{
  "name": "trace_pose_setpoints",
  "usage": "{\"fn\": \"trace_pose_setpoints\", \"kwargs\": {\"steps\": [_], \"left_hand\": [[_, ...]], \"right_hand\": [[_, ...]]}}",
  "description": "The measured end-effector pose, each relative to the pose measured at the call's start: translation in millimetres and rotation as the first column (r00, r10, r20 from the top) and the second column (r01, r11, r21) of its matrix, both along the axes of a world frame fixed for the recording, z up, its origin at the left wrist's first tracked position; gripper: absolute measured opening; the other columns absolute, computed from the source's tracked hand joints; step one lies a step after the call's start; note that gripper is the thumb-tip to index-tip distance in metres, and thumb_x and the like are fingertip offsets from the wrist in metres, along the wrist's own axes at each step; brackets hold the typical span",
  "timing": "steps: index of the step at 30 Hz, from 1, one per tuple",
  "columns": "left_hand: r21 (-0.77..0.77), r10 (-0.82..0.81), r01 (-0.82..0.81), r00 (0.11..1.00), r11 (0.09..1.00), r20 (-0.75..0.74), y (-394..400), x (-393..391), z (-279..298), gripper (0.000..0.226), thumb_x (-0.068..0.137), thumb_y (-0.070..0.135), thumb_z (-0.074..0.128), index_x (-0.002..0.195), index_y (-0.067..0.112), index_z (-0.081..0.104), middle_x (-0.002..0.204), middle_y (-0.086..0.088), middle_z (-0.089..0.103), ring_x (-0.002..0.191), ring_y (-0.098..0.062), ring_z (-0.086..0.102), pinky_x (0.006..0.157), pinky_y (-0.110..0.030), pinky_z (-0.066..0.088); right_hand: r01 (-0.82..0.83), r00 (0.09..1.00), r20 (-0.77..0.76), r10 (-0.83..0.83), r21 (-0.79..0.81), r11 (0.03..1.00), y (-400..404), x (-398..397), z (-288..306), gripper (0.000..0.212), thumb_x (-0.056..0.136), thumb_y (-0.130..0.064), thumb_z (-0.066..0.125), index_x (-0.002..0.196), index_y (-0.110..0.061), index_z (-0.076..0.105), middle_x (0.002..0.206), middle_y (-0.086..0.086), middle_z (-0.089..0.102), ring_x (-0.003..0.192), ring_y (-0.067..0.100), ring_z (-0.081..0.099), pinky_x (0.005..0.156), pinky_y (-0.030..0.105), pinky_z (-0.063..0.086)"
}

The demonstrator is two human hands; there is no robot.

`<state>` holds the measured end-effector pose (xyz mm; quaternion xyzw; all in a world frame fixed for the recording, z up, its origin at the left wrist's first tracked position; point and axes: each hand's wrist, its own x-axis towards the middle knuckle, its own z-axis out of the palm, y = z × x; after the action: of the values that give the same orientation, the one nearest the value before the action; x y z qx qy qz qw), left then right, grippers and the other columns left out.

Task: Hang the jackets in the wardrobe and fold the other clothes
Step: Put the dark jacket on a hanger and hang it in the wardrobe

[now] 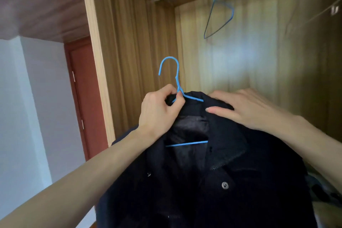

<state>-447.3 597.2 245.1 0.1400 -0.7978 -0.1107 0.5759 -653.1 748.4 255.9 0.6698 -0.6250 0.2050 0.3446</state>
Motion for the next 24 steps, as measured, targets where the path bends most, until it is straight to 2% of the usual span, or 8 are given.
{"fn": "trace_pose_setpoints", "kwargs": {"steps": [3,7,13,15,17,19,21,24], "left_hand": [[-0.007,0.041,-0.041,0.998,0.999,0.039,0.5,-21.0,24.6,0.026,0.103,0.035,0.057,0.083,0.019,0.06,0.067,-0.003,0.059,0.067,-0.033,0.054,0.072,-0.047,0.053],[0.063,0.051,-0.054,0.997,0.997,0.055,4.0,-51.1,54.5,0.027,0.106,0.046,0.051,0.089,0.027,0.062,0.08,0.009,0.068,0.081,-0.019,0.061,0.086,-0.041,0.052],[0.1,-0.047,0.041,0.997,0.994,0.056,-3.5,-87.1,96.7,0.036,0.108,0.047,0.046,0.078,0.03,0.055,0.073,0.012,0.06,0.075,-0.014,0.055,0.077,-0.038,0.047],[0.084,-0.04,0.035,0.997,0.996,0.059,-9.3,-94.3,102.7,0.037,0.109,0.047,0.043,0.08,0.026,0.052,0.078,0.01,0.061,0.079,-0.016,0.056,0.08,-0.04,0.048],[0.005,0.019,-0.02,0.998,1.0,0.064,-17.1,-101.7,104.2,0.035,0.109,0.046,0.04,0.091,0.019,0.052,0.092,0.004,0.064,0.091,-0.022,0.059,0.088,-0.046,0.048],[-0.068,0.072,-0.069,0.997,0.995,0.042,-27.6,-109.4,103.6,0.029,0.11,0.046,0.037,0.112,0.022,0.055,0.111,0.008,0.063,0.109,-0.022,0.057,0.099,-0.045,0.043],[-0.106,0.08,-0.078,0.997,0.991,0.007,-39.3,-114.9,103.1,0.04,0.109,0.047,0.037,0.142,0.026,0.047,0.133,0.009,0.058,0.126,-0.019,0.052,0.112,-0.043,0.036],[-0.142,0.036,-0.037,0.999,0.989,-0.015,-60.9,-118.2,104.7,0.054,0.108,0.047,0.039,0.158,0.027,0.032,0.156,0.011,0.046,0.145,-0.013,0.04,0.123,-0.045,0.028]], "right_hand": [[0.093,0.994,-0.046,-0.096,-0.055,0.994,6.4,-8.9,24.4,0.055,0.097,-0.072,0.023,0.115,-0.032,0.057,0.054,0.0,0.047,0.057,0.029,0.05,0.057,0.04,0.044],[0.207,0.975,-0.047,-0.218,-0.167,0.964,11.0,-19.4,46.6,0.049,0.099,-0.067,0.026,0.117,-0.032,0.056,0.059,-0.004,0.04,0.064,0.035,0.044,0.057,0.039,0.031],[0.266,0.964,0.05,-0.262,-0.26,0.928,14.1,-30.7,79.3,0.036,0.105,-0.058,0.041,0.12,-0.031,0.058,0.071,0.002,0.054,0.071,0.035,0.044,0.059,0.038,0.03],[0.278,0.961,0.078,-0.267,-0.289,0.916,9.7,-29.6,87.0,0.033,0.106,-0.054,0.043,0.117,-0.027,0.059,0.072,0.002,0.052,0.071,0.036,0.043,0.059,0.038,0.03],[0.289,0.957,0.093,-0.273,-0.31,0.906,3.3,-27.9,93.6,0.03,0.106,-0.05,0.044,0.112,-0.024,0.058,0.069,-0.001,0.046,0.069,0.037,0.042,0.058,0.039,0.03],[0.276,0.961,0.116,-0.252,-0.325,0.904,-3.6,-25.6,101.4,0.024,0.107,-0.048,0.046,0.112,-0.026,0.054,0.069,-0.002,0.045,0.069,0.038,0.043,0.059,0.039,0.032],[0.272,0.961,0.138,-0.238,-0.341,0.9,-13.0,-25.0,110.6,0.019,0.107,-0.045,0.048,0.111,-0.028,0.054,0.068,-0.003,0.044,0.07,0.038,0.043,0.061,0.039,0.033],[0.303,0.949,0.191,-0.25,-0.349,0.886,-31.5,-27.7,127.5,0.023,0.106,-0.042,0.052,0.106,-0.021,0.061,0.069,-0.002,0.048,0.074,0.039,0.047,0.063,0.039,0.035]]}}
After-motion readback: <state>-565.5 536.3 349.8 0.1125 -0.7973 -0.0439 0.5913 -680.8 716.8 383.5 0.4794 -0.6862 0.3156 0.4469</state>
